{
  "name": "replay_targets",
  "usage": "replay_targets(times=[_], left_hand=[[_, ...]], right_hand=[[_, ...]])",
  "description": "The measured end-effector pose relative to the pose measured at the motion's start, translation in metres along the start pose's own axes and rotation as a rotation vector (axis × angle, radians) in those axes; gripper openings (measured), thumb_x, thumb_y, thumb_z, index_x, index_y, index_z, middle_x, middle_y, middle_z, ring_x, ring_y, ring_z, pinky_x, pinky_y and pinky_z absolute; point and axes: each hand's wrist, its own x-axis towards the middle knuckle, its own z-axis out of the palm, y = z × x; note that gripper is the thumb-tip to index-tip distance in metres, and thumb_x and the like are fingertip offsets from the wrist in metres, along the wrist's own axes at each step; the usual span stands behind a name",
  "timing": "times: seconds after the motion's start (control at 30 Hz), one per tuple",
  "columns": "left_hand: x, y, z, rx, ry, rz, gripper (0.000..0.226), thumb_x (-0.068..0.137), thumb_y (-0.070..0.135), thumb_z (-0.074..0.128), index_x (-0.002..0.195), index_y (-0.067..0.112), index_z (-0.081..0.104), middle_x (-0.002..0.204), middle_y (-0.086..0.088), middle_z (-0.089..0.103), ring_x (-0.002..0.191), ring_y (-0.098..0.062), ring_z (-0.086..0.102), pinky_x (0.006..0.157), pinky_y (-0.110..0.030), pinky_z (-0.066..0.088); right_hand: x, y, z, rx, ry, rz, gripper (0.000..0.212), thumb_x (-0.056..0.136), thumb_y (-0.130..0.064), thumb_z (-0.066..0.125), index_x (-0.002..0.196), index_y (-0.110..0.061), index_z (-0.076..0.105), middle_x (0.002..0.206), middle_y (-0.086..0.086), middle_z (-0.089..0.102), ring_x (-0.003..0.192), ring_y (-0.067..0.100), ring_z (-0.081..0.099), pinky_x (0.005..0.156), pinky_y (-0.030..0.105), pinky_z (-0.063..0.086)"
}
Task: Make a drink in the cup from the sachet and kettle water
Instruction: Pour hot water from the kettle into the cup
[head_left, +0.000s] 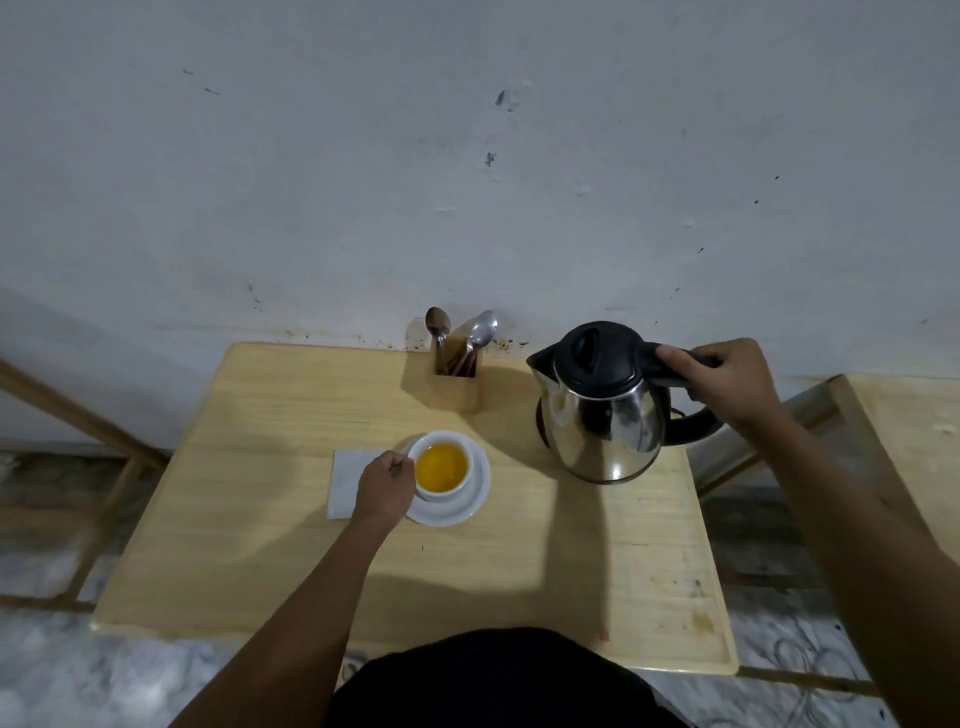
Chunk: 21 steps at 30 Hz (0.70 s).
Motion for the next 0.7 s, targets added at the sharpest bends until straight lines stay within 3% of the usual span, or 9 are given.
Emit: replay_targets(times=[0.1, 0.27, 0.43, 0.57, 0.7], left_hand=[[0.000, -0.001, 0.007, 0.006, 0.063, -0.021, 0.026, 0.095, 0.023, 0.047, 0.086, 0.004, 0.061, 0.082, -0.020, 0.065, 0.083, -0.039, 0.064, 0.079, -0.050, 0.053], [0.000, -0.001, 0.013, 0.009, 0.115, -0.076, 0.020, 0.095, 0.024, 0.047, 0.083, 0.014, 0.058, 0.086, -0.018, 0.065, 0.088, -0.041, 0.065, 0.085, -0.053, 0.054], [-0.001, 0.001, 0.015, 0.051, 0.137, -0.092, 0.026, 0.096, 0.024, 0.047, 0.088, 0.003, 0.060, 0.093, -0.026, 0.066, 0.086, -0.041, 0.066, 0.084, -0.056, 0.054], [-0.011, 0.012, 0.016, 0.016, 0.170, -0.116, 0.034, 0.096, 0.028, 0.046, 0.093, -0.003, 0.061, 0.090, -0.028, 0.067, 0.087, -0.043, 0.066, 0.083, -0.054, 0.055], [-0.014, 0.017, 0.016, 0.010, 0.151, -0.128, 0.027, 0.097, 0.025, 0.047, 0.095, 0.002, 0.060, 0.089, -0.025, 0.065, 0.090, -0.045, 0.065, 0.081, -0.053, 0.055]], right_hand=[[0.005, 0.020, 0.001, 0.048, 0.014, 0.003, 0.099, 0.063, -0.084, 0.059, 0.057, 0.015, 0.059, 0.051, 0.034, 0.053, 0.043, 0.038, 0.047, 0.053, 0.031, 0.038], [0.013, 0.041, 0.004, 0.105, 0.027, -0.013, 0.095, 0.066, -0.081, 0.059, 0.055, 0.013, 0.058, 0.049, 0.032, 0.051, 0.042, 0.040, 0.047, 0.052, 0.032, 0.039], [0.028, 0.051, 0.005, 0.164, 0.006, -0.048, 0.088, 0.070, -0.076, 0.061, 0.050, 0.009, 0.058, 0.046, 0.028, 0.052, 0.041, 0.038, 0.049, 0.051, 0.030, 0.039], [0.041, 0.058, 0.011, 0.194, -0.041, -0.072, 0.094, 0.068, -0.078, 0.061, 0.053, 0.014, 0.054, 0.047, 0.031, 0.048, 0.041, 0.022, 0.043, 0.049, 0.027, 0.035], [0.053, 0.065, 0.017, 0.218, -0.068, -0.064, 0.092, 0.070, -0.074, 0.063, 0.055, 0.017, 0.051, 0.048, 0.033, 0.043, 0.044, 0.021, 0.041, 0.049, 0.028, 0.035]])
